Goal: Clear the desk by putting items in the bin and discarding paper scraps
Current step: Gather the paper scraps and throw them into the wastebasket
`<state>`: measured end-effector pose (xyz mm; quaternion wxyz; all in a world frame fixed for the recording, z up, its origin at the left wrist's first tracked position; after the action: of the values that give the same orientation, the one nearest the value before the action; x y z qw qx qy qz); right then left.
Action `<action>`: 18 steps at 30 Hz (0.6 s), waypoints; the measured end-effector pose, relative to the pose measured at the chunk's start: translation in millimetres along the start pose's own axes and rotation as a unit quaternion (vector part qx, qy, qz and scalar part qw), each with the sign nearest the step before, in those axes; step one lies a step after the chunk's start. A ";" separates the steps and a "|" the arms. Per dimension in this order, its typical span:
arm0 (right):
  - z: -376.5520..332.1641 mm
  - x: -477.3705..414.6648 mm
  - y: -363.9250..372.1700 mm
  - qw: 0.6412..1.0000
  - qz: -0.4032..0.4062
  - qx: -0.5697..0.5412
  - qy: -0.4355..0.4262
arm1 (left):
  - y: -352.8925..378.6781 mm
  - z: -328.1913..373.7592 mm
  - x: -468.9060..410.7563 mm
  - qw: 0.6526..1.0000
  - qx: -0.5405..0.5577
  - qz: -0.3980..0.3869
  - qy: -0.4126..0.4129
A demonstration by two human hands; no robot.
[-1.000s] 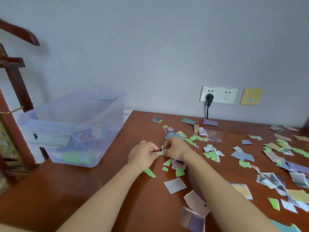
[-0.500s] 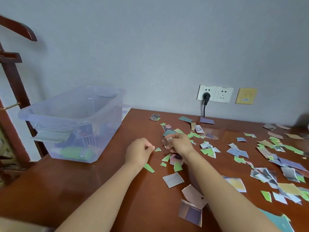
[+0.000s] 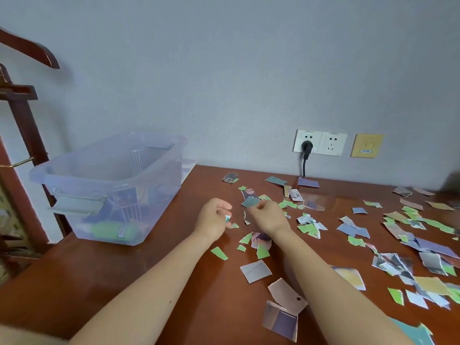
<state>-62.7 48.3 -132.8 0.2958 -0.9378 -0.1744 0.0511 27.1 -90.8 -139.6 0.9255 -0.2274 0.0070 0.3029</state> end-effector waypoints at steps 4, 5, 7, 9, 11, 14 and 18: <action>-0.3 -5.1 3.5 0.987 -0.006 0.161 -0.021 | 6.4 2.1 -0.5 0.992 -0.122 -0.017 0.033; -0.5 -5.4 5.1 0.983 -0.010 0.180 -0.024 | 7.8 2.1 -0.1 0.989 -0.142 -0.020 0.035; -0.1 -7.3 9.2 0.978 -0.017 0.207 -0.021 | 9.7 2.4 -0.6 0.983 -0.178 -0.028 0.045; 0.7 -10.0 12.3 0.974 -0.015 0.225 -0.014 | 12.1 2.6 -2.0 0.974 -0.216 -0.040 0.063; 0.2 -12.1 14.7 0.970 -0.006 0.243 -0.015 | 13.5 3.0 -1.3 0.958 -0.271 -0.041 0.079; 0.2 -14.1 15.4 0.963 0.009 0.267 -0.025 | 12.9 0.9 -1.4 0.949 -0.303 -0.016 0.080; 2.5 -14.9 15.4 0.962 0.019 0.270 -0.037 | 15.2 -0.2 -8.9 0.953 -0.296 -0.027 0.062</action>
<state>-72.5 32.6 -143.7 0.5301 -0.8239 -0.1470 0.1362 11.3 -84.9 -144.8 0.8220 -0.5098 -0.0316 0.2516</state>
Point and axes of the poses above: each hand's wrist, its own x-axis away from the middle knuckle, its own y-axis out of the palm, z = x × y, the point moved 6 cm from there along -x, towards the middle knuckle, and after that the axes turned 2 degrees about y, right-handed, at the moved point
